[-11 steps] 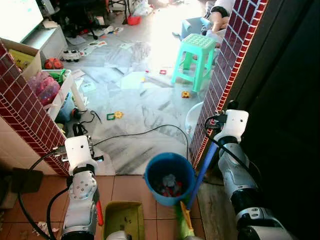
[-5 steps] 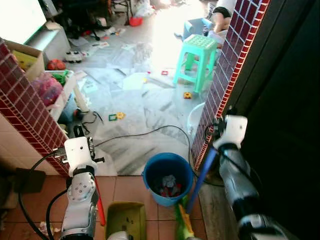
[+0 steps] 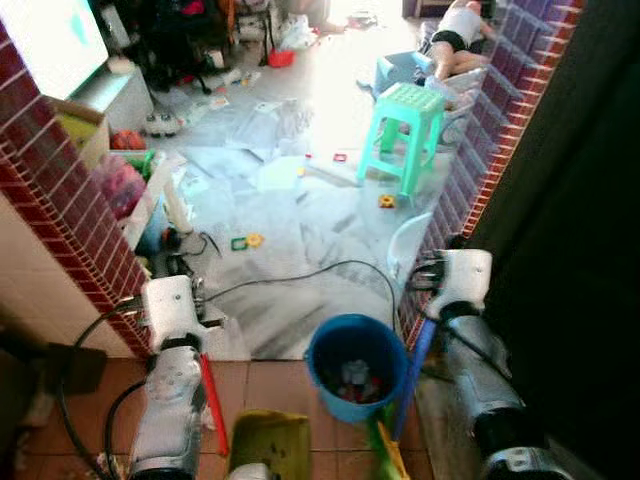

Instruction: Sweep floor

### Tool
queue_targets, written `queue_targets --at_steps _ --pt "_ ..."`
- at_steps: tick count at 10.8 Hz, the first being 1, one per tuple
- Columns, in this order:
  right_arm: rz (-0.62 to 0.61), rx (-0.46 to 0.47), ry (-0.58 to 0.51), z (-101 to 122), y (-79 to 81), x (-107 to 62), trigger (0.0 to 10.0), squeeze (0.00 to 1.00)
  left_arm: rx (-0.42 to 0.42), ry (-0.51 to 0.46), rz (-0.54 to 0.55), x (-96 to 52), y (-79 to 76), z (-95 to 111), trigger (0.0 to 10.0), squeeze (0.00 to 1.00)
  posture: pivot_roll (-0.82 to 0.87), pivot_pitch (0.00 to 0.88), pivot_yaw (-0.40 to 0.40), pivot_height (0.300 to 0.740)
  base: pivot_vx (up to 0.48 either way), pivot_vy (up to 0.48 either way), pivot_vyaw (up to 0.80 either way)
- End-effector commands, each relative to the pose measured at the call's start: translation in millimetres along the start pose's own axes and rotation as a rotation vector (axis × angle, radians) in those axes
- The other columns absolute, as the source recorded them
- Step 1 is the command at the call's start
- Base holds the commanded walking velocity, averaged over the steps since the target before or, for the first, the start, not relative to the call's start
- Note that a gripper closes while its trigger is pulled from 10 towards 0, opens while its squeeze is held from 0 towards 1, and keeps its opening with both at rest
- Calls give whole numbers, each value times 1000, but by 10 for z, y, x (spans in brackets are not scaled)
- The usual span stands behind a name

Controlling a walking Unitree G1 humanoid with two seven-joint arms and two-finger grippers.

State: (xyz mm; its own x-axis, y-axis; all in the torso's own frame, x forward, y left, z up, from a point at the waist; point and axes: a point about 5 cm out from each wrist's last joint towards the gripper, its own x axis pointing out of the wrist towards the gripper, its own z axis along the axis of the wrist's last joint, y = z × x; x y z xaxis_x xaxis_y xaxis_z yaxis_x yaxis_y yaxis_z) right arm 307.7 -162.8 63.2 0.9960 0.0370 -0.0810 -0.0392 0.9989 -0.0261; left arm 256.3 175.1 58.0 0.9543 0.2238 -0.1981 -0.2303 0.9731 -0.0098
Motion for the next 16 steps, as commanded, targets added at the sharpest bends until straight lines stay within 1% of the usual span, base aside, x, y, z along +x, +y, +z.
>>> queue_targets --at_steps 1,4,6,8,12,13,14,16 --pt "4 34 28 -33 24 -2 10000 0 -36 76 -30 -29 -84 -131 10000 0 -44 0 13 740 0 480 0" --pt "8 24 35 -32 20 11 10000 0 -26 74 -66 -20 -133 -121 10000 0 -47 0 16 740 0 466 0" --pt "14 18 49 -61 29 -4 10000 0 -23 51 -104 -7 -185 -76 10000 0 -49 0 16 740 0 0 0" --pt "19 16 55 -67 28 -4 10000 0 -23 48 -123 -15 -216 -70 10000 0 -49 0 15 740 0 0 0" --pt "23 13 61 -71 26 -1 10000 0 -27 53 -131 -10 -222 -73 10000 0 -50 0 14 740 -308 0 0" --pt "19 15 48 -51 20 4 10000 0 -26 53 -132 -8 -221 -74 10000 0 -49 0 15 740 -326 0 0" --pt "15 31 2 20 8 16 10000 0 -24 51 -135 -2 -220 -67 10000 0 -51 0 17 740 -330 0 0" --pt "31 24 -20 66 47 40 10000 0 -22 46 -138 14 -229 -50 10000 0 -51 0 18 740 -328 0 0"
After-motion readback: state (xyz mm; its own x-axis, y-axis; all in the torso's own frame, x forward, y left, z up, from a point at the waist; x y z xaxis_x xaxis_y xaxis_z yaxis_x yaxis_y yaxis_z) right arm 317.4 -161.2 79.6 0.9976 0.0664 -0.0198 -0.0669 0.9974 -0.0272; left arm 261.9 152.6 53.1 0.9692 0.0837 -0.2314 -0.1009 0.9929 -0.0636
